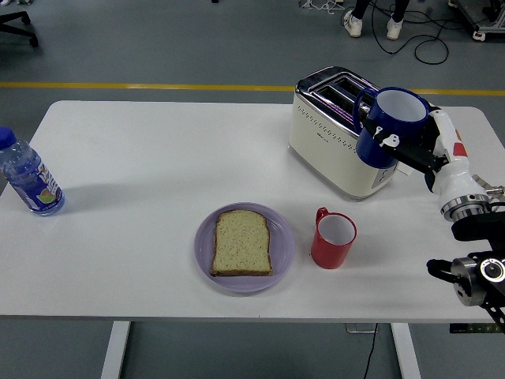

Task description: Pick up the cup,pour liquid into bread,place the cup on the desk

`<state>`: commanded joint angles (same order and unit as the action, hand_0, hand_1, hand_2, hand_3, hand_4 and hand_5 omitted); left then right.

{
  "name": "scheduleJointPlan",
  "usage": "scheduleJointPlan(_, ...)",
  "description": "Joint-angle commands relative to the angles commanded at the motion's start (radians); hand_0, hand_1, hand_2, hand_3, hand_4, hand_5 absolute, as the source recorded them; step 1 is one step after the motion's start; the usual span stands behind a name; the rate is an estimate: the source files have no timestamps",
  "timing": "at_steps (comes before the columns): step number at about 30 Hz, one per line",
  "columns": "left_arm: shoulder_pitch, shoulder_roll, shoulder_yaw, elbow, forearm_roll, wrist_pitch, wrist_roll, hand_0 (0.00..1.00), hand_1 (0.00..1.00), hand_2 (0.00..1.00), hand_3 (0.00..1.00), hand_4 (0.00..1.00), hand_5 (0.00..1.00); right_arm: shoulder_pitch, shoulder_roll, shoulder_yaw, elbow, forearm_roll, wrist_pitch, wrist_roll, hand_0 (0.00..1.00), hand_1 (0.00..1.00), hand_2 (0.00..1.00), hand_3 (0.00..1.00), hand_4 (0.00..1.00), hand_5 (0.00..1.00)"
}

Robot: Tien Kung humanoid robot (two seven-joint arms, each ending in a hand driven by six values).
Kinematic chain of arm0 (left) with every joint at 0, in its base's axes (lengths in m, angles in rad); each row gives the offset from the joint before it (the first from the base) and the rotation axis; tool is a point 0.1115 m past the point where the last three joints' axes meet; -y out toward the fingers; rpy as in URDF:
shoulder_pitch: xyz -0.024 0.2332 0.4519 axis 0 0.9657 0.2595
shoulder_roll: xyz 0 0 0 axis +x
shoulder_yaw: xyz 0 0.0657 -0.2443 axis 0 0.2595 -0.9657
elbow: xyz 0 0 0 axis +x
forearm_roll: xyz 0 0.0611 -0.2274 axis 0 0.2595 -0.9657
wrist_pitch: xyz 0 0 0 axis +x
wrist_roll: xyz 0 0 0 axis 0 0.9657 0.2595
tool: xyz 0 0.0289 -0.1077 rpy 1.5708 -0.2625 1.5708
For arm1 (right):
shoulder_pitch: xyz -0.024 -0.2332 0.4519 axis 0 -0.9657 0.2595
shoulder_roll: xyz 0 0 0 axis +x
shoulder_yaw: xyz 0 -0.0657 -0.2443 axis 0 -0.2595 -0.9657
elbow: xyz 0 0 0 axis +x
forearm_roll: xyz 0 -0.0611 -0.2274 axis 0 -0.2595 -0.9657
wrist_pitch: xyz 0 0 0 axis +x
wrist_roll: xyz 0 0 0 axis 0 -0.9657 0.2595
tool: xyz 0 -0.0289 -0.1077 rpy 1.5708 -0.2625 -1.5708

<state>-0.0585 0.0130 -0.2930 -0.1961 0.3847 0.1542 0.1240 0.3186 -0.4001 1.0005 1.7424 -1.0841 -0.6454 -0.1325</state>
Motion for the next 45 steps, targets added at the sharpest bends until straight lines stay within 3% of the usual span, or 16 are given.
scheduleJointPlan(10,0.002,0.001,0.007,0.000,0.003,-0.001,0.001,0.632,0.639,0.650,0.503,0.239,0.865,-0.104,0.018,0.057,-0.087,0.004,0.000,0.117,0.548,0.472,0.594,0.565,0.552,0.002)
scheduleJointPlan(21,0.000,0.002,0.012,0.000,0.004,-0.001,0.001,0.633,0.639,0.650,0.502,0.238,0.861,-0.184,0.088,0.115,-0.217,-0.008,0.000,0.248,0.553,0.474,0.590,0.567,0.537,0.002)
scheduleJointPlan(29,-0.009,0.003,0.004,0.000,0.006,0.000,0.000,0.633,0.640,0.650,0.503,0.239,0.862,-0.212,0.118,0.103,-0.305,0.040,0.000,0.386,0.556,0.476,0.590,0.567,0.539,0.002)
scheduleJointPlan(44,-0.013,0.003,0.001,0.001,0.011,0.000,0.001,0.632,0.638,0.650,0.503,0.243,0.866,-0.216,0.145,0.037,-0.476,0.116,0.015,0.557,0.546,0.481,0.592,0.567,0.535,0.002)
scheduleJointPlan(45,-0.014,0.002,0.001,0.001,0.011,0.000,0.001,0.632,0.638,0.649,0.503,0.242,0.867,-0.213,0.147,0.031,-0.492,0.116,0.020,0.568,0.482,0.471,0.584,0.565,0.573,0.002)
